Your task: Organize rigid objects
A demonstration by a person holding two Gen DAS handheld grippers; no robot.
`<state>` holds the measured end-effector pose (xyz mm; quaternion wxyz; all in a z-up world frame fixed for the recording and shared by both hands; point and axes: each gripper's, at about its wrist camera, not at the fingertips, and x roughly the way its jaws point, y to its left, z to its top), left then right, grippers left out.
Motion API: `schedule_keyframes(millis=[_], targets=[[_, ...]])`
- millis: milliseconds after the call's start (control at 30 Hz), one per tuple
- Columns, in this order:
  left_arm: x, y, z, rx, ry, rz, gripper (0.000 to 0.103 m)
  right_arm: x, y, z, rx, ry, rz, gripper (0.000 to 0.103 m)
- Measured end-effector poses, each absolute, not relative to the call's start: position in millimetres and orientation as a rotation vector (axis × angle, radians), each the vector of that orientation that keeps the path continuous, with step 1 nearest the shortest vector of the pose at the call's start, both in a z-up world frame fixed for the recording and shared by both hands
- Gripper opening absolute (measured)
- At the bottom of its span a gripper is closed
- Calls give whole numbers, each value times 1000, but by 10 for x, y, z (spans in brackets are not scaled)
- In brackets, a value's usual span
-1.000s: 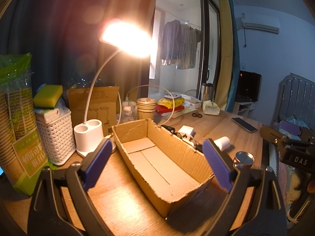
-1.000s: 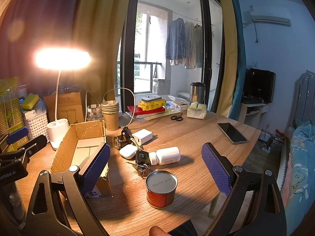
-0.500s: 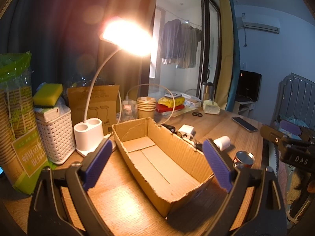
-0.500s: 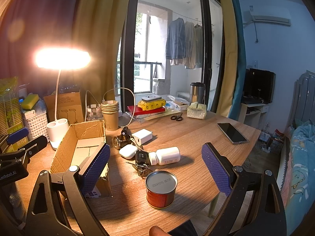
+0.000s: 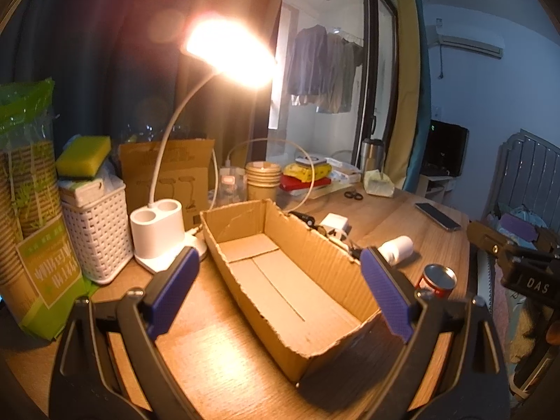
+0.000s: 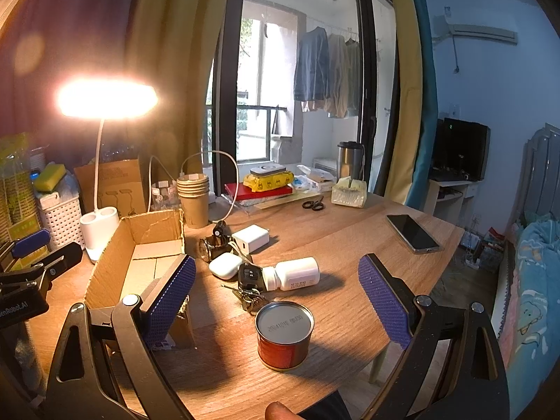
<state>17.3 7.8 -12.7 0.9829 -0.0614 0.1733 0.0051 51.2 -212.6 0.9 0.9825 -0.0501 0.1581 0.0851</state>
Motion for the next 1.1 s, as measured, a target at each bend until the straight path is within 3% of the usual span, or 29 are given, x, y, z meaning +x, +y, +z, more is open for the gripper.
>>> schedule_keyframes(millis=[833, 933, 967, 1100], targets=[[896, 352, -863, -252, 840, 56, 94, 879, -2306, -357, -99, 472, 116, 96], [923, 394, -844, -230, 859, 56, 80, 900, -2312, -394, -103, 482, 115, 96], [923, 395, -826, -215, 854, 52, 70, 907, -2310, -405, -105, 486, 115, 96], [935, 366, -769, -147, 856, 19, 61, 920, -2305, -430, -105, 497, 124, 96]])
